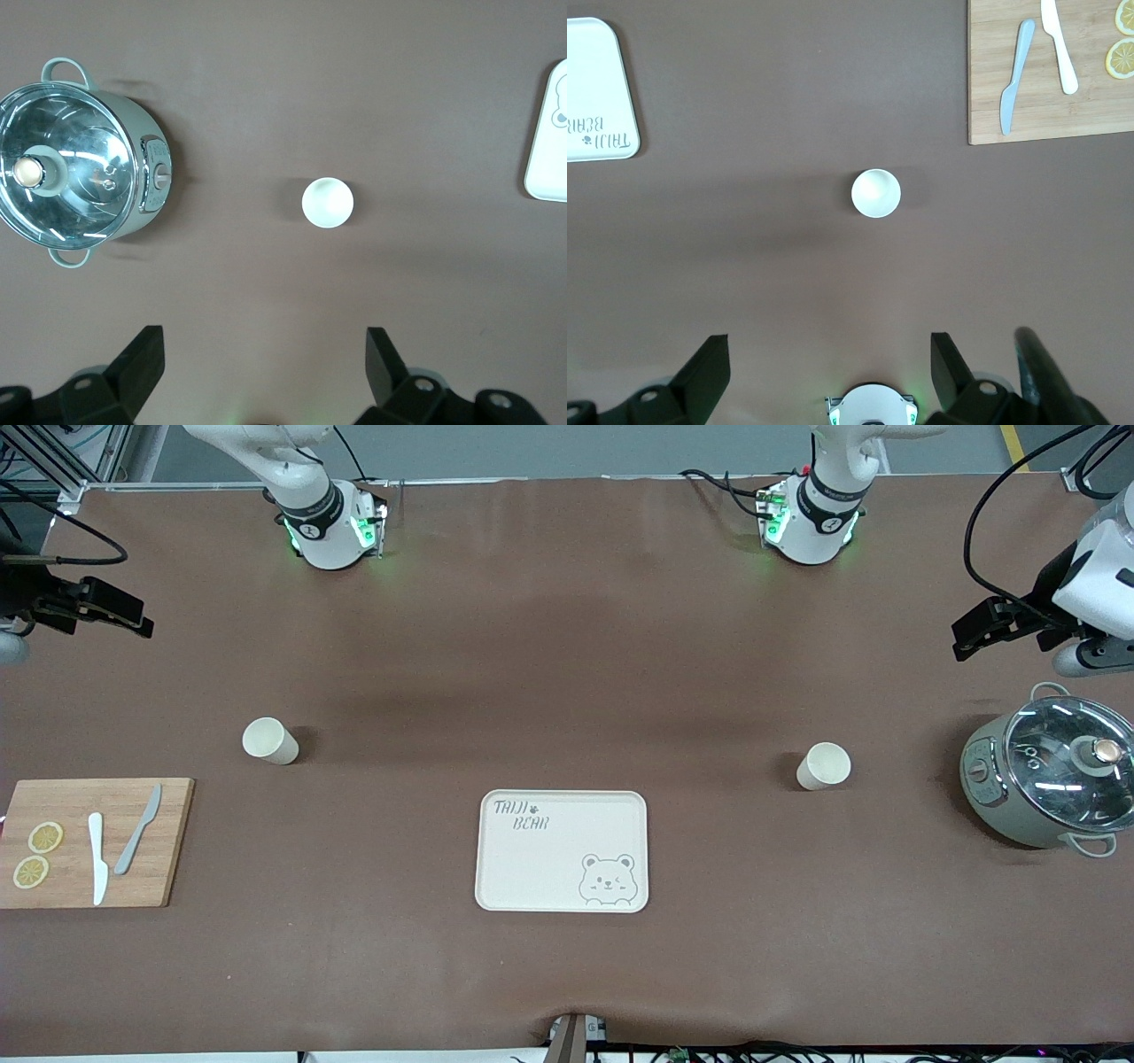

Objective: Place white IKEA cup upright on tray with both arms
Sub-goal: 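Move the left gripper down toward the white cup beside the pot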

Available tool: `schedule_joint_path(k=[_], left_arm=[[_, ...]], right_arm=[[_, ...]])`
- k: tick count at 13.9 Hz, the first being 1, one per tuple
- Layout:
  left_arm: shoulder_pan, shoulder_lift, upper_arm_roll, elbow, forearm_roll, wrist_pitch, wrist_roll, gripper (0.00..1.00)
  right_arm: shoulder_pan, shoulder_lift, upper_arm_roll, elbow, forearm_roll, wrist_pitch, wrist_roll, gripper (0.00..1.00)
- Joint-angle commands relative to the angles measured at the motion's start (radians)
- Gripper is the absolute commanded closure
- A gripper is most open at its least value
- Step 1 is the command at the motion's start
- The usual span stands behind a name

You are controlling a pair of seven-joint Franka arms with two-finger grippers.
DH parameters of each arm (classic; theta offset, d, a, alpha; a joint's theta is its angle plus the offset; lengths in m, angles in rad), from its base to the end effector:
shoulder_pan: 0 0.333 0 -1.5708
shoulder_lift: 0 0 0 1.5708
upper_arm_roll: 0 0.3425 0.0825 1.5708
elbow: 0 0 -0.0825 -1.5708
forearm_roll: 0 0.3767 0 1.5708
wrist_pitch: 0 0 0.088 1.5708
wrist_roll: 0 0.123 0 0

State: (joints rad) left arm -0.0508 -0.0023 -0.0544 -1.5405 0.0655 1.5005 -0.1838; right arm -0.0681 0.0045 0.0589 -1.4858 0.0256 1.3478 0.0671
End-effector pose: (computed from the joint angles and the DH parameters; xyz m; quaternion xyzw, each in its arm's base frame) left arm 0.5367 -0.0482 0.6445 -0.9984 -0.0409 0.0139 0.0351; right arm 0.5225 -0.0013 0.6534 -0.9967 0.0361 0.0715 0.0107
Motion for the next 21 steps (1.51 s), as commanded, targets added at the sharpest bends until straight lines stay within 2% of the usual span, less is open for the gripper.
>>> schedule_joint_path(k=[1, 6, 13, 21], left_arm=[[0.009, -0.013, 0.001, -0.003, -0.026, 0.001, 0.014, 0.0], [0.011, 0.036, -0.001, 0.034, -0.015, 0.003, 0.01, 0.0], [0.011, 0.132, -0.004, 0.0, -0.016, 0.043, -0.009, 0.0], [0.017, 0.277, -0.002, 0.007, -0.013, 0.081, -0.011, 0.0]], right_arm=[[-0.013, -0.003, 0.007, -0.002, 0.004, -0.01, 0.01, 0.0], [-0.015, 0.002, 0.007, -0.002, 0.01, -0.013, 0.01, 0.0], [-0.018, 0.005, 0.004, -0.001, 0.01, -0.012, 0.01, 0.0], [-0.018, 0.052, 0.002, 0.01, 0.005, -0.007, 0.006, 0.0]])
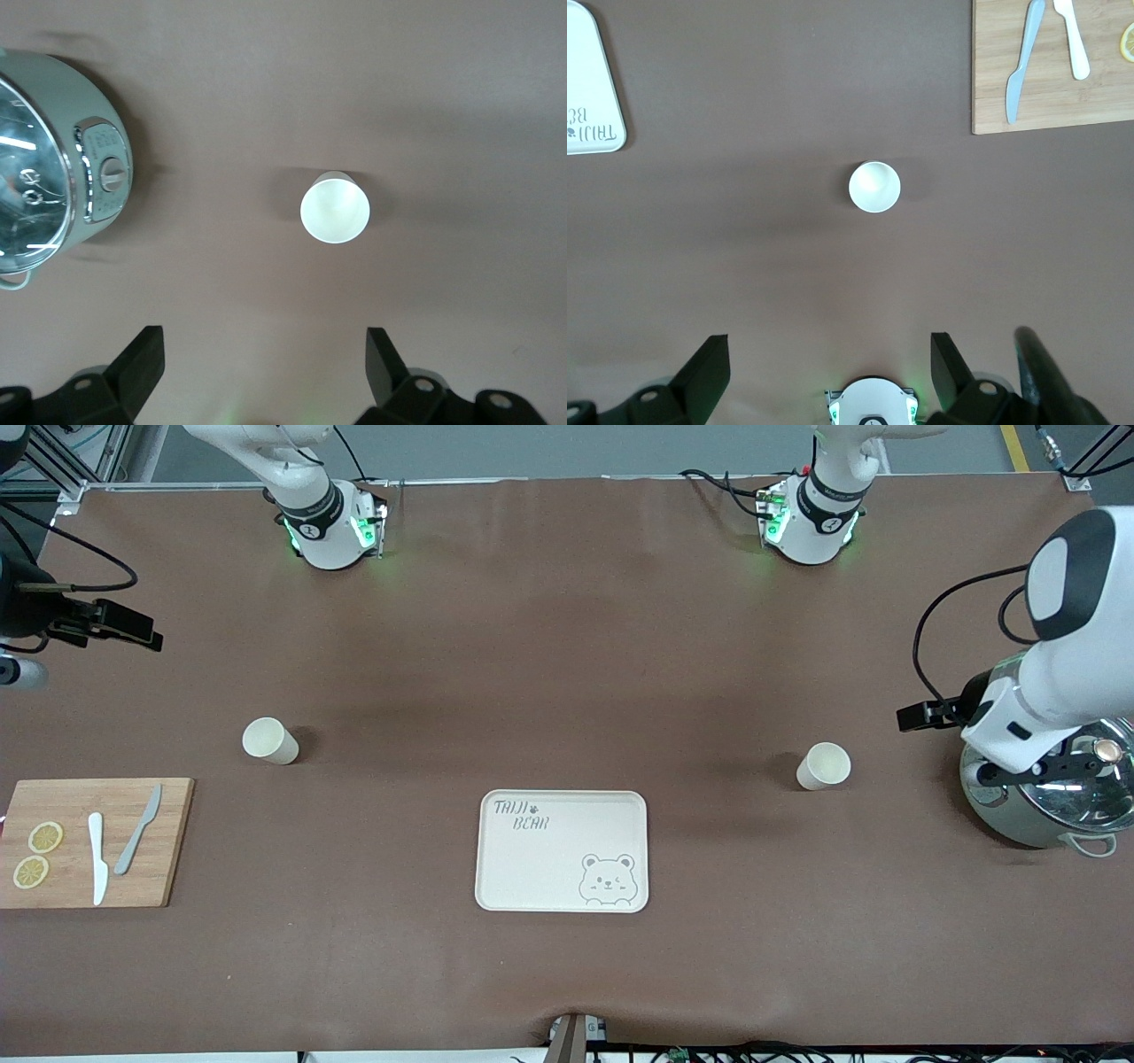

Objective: Place white IKEA cup upright on tray with both arms
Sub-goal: 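Move the left gripper down toward the white cup beside the pot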

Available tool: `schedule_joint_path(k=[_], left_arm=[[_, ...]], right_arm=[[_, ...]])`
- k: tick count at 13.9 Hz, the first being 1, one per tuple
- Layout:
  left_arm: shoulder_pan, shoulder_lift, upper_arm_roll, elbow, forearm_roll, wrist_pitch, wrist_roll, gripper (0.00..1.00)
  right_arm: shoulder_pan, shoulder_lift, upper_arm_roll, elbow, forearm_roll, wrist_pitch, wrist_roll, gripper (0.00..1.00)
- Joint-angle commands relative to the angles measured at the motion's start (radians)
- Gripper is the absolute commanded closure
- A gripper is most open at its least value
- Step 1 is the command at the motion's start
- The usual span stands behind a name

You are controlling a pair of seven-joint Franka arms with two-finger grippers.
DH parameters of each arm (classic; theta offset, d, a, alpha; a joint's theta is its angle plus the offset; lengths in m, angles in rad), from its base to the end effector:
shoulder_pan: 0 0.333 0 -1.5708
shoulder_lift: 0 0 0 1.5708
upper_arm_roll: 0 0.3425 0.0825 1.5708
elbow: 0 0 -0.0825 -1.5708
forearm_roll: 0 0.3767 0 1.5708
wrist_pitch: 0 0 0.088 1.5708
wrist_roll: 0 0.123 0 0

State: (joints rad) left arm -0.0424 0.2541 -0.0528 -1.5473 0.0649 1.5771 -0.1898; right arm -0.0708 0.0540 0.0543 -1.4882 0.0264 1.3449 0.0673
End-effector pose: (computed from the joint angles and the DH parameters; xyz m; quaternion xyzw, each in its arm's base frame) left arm 0.6083 -0.0469 0.4988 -0.9925 -0.0432 0.1069 0.0411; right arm 0.5372 -0.0061 0.6260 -0.9942 0.0399 0.0988 0.0121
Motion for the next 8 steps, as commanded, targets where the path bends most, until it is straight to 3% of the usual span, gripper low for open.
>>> schedule_joint_path(k=[1, 8], left_arm=[[0.009, 0.033, -0.002, 0.015, -0.017, 0.004, -0.01, 0.0], [-0.005, 0.1, -0.005, 0.006, -0.013, 0.004, -0.106, 0.0]], right_arm=[[-0.017, 0.006, 0.009, 0.012, 0.006, -0.004, 0.008, 0.0], [-0.015, 0.02, 0.007, 0.011, 0.01, -0.003, 0.009, 0.0]])
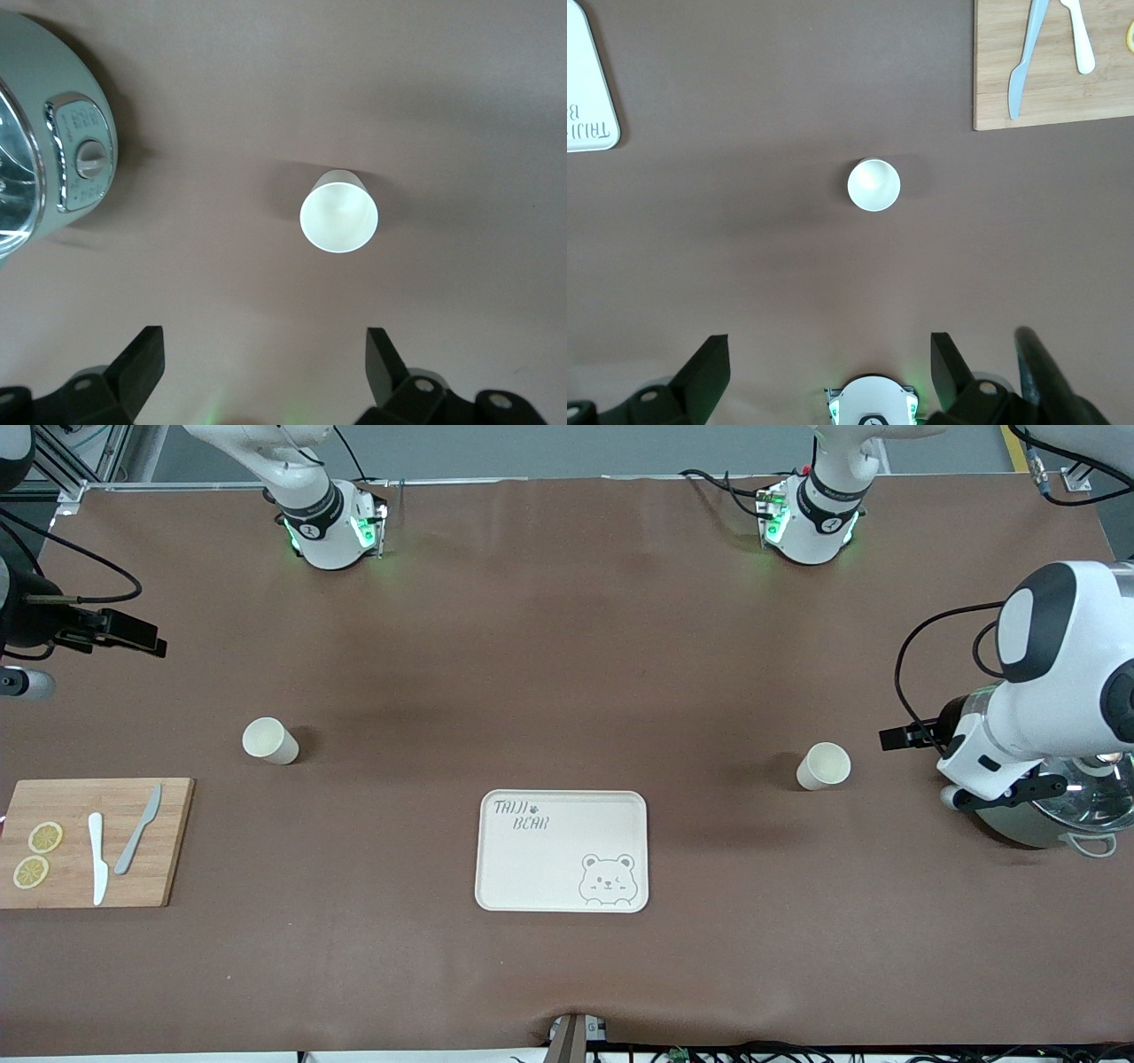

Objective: Place white IKEA cup upright on tray with both arms
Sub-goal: 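Lower the left gripper around the white cup and close it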

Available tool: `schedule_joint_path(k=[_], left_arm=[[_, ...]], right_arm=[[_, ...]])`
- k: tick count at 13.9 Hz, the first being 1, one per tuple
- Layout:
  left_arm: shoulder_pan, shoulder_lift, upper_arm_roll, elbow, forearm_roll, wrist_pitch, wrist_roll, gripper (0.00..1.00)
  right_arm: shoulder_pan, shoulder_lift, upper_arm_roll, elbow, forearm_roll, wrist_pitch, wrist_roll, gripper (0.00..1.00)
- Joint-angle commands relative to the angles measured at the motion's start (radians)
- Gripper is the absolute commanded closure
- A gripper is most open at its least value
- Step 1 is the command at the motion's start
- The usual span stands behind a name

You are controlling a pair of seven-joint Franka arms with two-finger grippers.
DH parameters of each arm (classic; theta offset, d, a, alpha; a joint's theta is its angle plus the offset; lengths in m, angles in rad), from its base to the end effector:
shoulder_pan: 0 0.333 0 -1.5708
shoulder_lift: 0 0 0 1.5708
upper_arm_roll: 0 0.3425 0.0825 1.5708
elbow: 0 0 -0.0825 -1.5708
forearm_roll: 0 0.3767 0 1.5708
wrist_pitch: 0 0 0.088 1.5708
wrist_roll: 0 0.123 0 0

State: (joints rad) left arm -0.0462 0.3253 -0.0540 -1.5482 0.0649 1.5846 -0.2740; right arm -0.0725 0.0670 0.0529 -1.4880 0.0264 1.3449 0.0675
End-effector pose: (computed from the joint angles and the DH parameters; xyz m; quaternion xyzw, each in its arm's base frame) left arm 0.6192 -0.0504 0.4550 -0.9860 -0.0809 0.1368 0.0496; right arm 0.5409 -0.0080 0.6191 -0.9935 0.0416 0.1051 0.0124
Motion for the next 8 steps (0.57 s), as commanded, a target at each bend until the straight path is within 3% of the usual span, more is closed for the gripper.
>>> schedule_joint_path(k=[1, 5, 8], left_arm=[[-0.003, 0.043, -0.006, 0.008, -0.013, -0.002, -0.02, 0.0], [-0.003, 0.083, -0.007, -0.007, -0.013, 0.02, -0.02, 0.0], [0.0, 0.081, -0.007, -0.084, -0.013, 0.101, -0.02, 0.0]], right_arm=[[-0.009, 0.007, 0.008, 0.009, 0.01, -0.003, 0.008, 0.0], [-0.009, 0.007, 0.009, 0.006, 0.012, -0.009, 0.009, 0.0], [-0.006, 0.03, 0.01, 0.005, 0.01, -0.009, 0.009, 0.0]])
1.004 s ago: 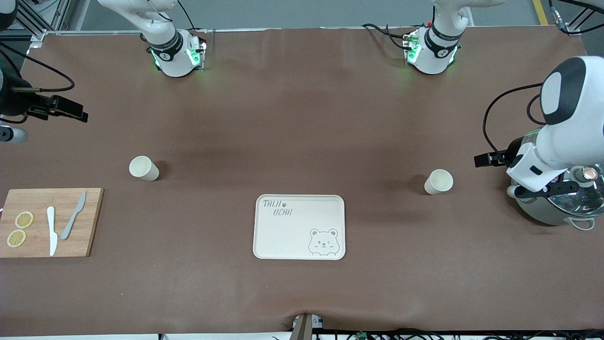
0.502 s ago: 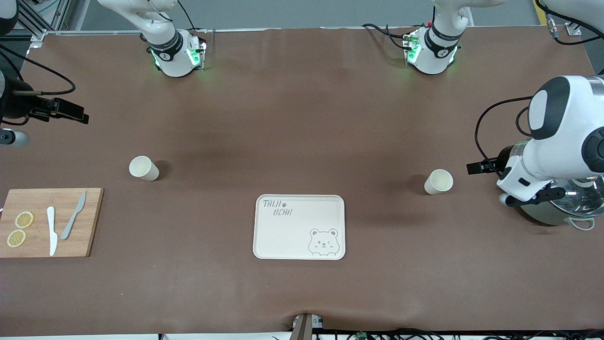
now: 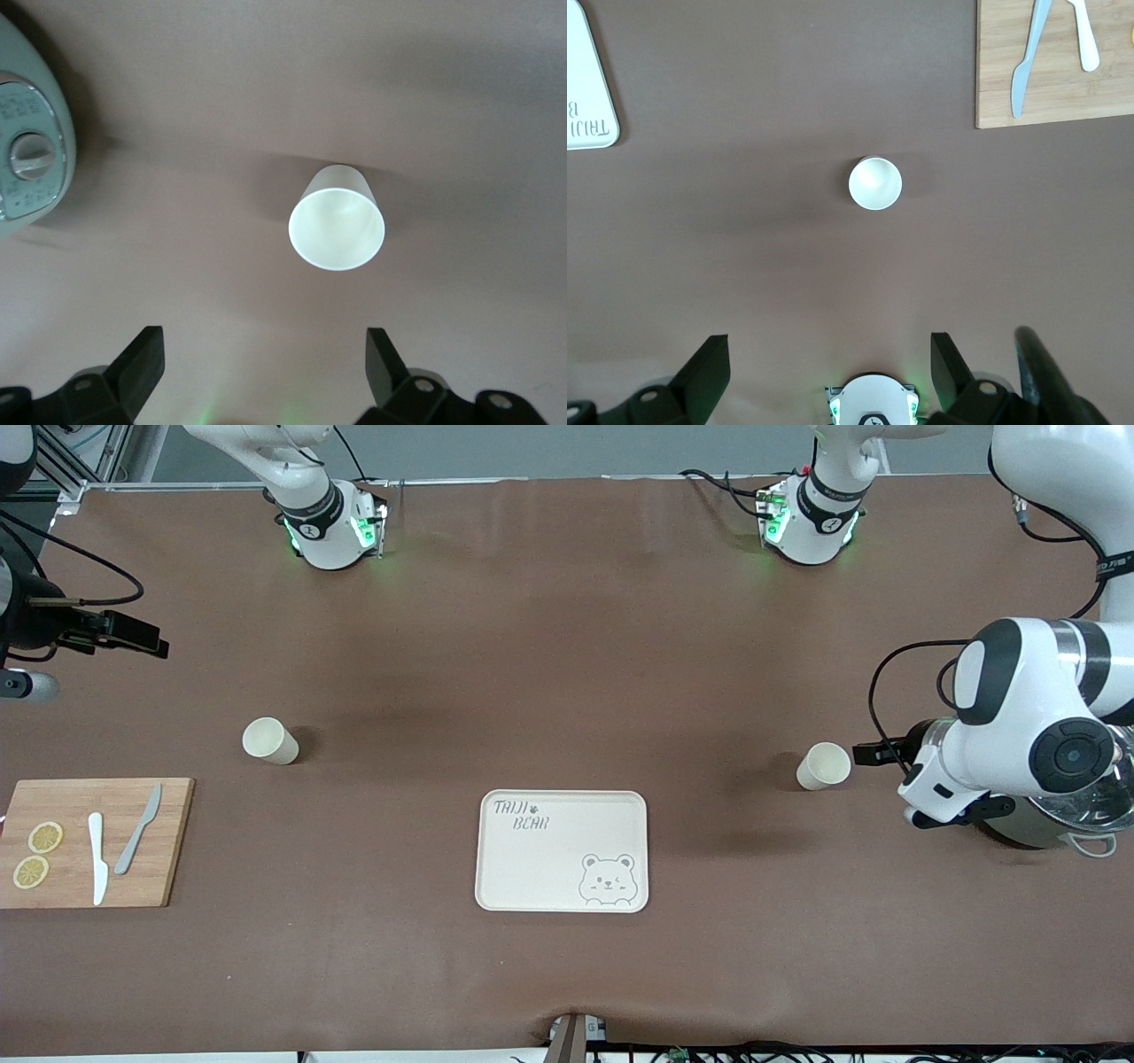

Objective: Place white IKEA cup upright on tray with both arms
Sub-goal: 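Lower the left gripper around the white cup and close it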

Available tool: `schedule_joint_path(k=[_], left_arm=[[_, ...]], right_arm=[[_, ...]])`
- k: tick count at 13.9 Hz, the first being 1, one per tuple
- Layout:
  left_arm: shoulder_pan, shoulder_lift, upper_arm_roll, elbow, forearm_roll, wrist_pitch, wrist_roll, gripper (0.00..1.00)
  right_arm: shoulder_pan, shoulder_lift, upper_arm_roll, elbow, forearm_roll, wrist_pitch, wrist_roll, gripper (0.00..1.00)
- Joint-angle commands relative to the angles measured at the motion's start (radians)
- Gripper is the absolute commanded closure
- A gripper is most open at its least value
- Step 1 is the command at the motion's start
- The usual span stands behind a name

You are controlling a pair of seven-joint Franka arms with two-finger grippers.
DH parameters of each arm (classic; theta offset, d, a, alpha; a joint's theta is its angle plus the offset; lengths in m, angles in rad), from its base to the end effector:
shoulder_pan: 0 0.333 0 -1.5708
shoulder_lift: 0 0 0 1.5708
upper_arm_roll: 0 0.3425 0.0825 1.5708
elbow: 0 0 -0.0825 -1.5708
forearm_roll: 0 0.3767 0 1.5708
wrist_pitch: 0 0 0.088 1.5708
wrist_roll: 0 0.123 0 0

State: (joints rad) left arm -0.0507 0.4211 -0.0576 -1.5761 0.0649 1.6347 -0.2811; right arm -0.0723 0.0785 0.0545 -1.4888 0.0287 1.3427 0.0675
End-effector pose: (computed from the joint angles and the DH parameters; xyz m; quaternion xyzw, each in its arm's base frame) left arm 0.6287 -0.0563 0.3854 -0.9805 -0.0774 0.1726 0.0539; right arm 0.5438 -0.0070 0.6124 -0.9927 0.0406 0.1124 0.0136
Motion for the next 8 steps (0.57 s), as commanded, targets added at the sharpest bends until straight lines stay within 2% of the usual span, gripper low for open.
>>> schedule_joint_path(k=[1, 5, 8], left_arm=[[0.006, -0.018, -0.004, -0.092, -0.014, 0.092, -0.012, 0.0], [0.015, -0.034, -0.004, -0.197, -0.016, 0.171, -0.012, 0.0], [0.022, -0.041, -0.004, -0.284, -0.016, 0.288, -0.012, 0.0]], right_arm=[[-0.011, 0.021, 0.008, 0.004, 0.008, -0.007, 0.009, 0.0], [-0.009, 0.055, 0.008, 0.004, 0.013, -0.007, 0.009, 0.0], [-0.014, 0.056, 0.008, 0.004, 0.014, -0.008, 0.006, 0.0]])
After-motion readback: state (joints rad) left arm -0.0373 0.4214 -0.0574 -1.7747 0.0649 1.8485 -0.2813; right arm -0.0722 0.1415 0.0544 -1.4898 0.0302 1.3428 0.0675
